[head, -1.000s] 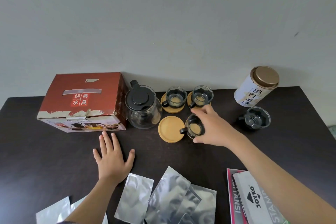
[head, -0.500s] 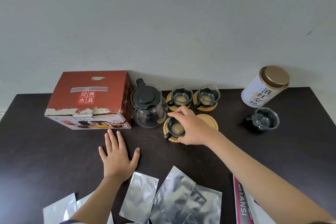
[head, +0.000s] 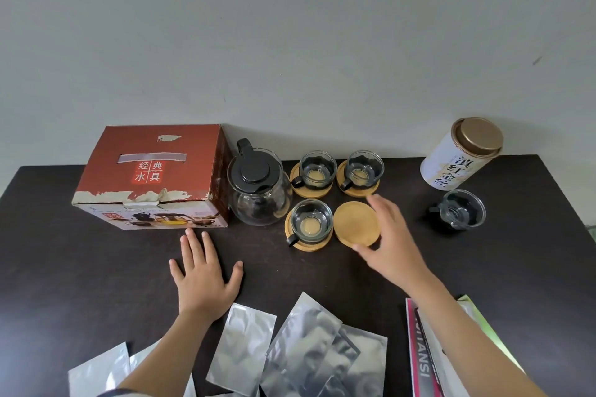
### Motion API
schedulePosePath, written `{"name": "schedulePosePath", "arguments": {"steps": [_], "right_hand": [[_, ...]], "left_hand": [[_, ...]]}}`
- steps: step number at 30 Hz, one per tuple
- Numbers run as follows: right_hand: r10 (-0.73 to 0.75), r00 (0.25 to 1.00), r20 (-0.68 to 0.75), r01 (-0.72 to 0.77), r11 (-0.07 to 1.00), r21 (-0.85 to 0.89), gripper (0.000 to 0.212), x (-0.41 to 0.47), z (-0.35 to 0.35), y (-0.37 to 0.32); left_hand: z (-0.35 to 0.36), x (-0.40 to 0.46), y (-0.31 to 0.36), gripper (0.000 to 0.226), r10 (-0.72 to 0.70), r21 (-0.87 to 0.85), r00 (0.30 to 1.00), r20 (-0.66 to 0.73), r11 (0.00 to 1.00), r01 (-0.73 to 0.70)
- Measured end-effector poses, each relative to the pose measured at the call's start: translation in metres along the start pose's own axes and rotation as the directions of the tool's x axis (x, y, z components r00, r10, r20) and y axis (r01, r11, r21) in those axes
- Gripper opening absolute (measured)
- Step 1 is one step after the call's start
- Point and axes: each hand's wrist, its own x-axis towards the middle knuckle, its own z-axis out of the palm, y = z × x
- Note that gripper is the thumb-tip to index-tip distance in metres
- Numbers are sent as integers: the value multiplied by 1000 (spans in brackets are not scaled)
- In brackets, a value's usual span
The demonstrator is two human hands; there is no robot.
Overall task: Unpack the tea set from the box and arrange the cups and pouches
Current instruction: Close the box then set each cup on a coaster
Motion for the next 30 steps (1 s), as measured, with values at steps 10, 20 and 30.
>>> {"name": "schedulePosePath", "arguments": {"steps": [10,20,30], "right_hand": [[441,798,-410,-518,850,-95,78,19,-51,69],[508,687,-520,-645,756,-114,61,34,-44,81],[633,578,-516,-667,730,149,75,44,-37,78]], "left_hand": [[2,1,0,99,8,12,1000,-1,1000,-8],[2,1,1,99,5,9,1000,3,1000,-5],[2,1,0,98,9,5,1000,2,1000,-9]]}}
